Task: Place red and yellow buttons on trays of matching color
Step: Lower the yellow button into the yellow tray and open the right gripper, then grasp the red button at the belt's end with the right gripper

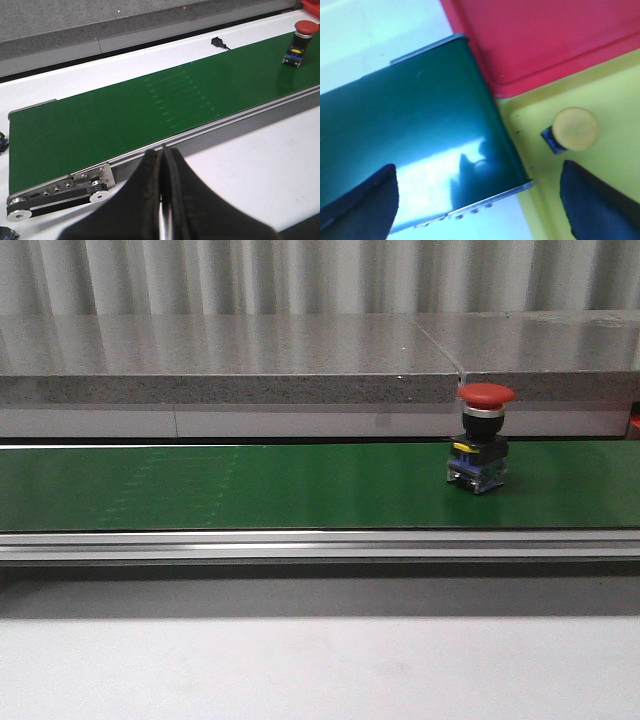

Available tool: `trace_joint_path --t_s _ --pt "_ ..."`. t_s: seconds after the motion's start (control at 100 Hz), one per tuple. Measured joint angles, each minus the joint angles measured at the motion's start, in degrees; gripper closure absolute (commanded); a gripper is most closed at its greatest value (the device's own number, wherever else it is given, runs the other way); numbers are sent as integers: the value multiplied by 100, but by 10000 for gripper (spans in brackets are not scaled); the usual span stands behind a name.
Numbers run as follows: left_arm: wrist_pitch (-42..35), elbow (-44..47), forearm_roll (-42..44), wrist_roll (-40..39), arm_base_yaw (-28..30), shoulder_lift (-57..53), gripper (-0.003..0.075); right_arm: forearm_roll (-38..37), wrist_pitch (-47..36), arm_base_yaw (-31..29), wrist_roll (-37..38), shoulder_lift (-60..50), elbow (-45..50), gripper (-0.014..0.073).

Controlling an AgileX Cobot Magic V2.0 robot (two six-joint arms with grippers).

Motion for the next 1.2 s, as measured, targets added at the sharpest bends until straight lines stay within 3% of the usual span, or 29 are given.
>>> trace_joint_path --t_s 0.24,0.53,0.93,1.2 --pt "0 0 0 0 0 0 741 366 687 760 -546 12 -108 -62" --pt "0 0 0 0 0 0 741 963 1485 1215 -1499 537 -773 -62" --pt "0 0 0 0 0 0 741 1019 1721 1928 -2777 1371 -1334 -62" --pt "0 0 0 0 0 0 741 1032 1443 2044 -2971 2000 -1717 -62"
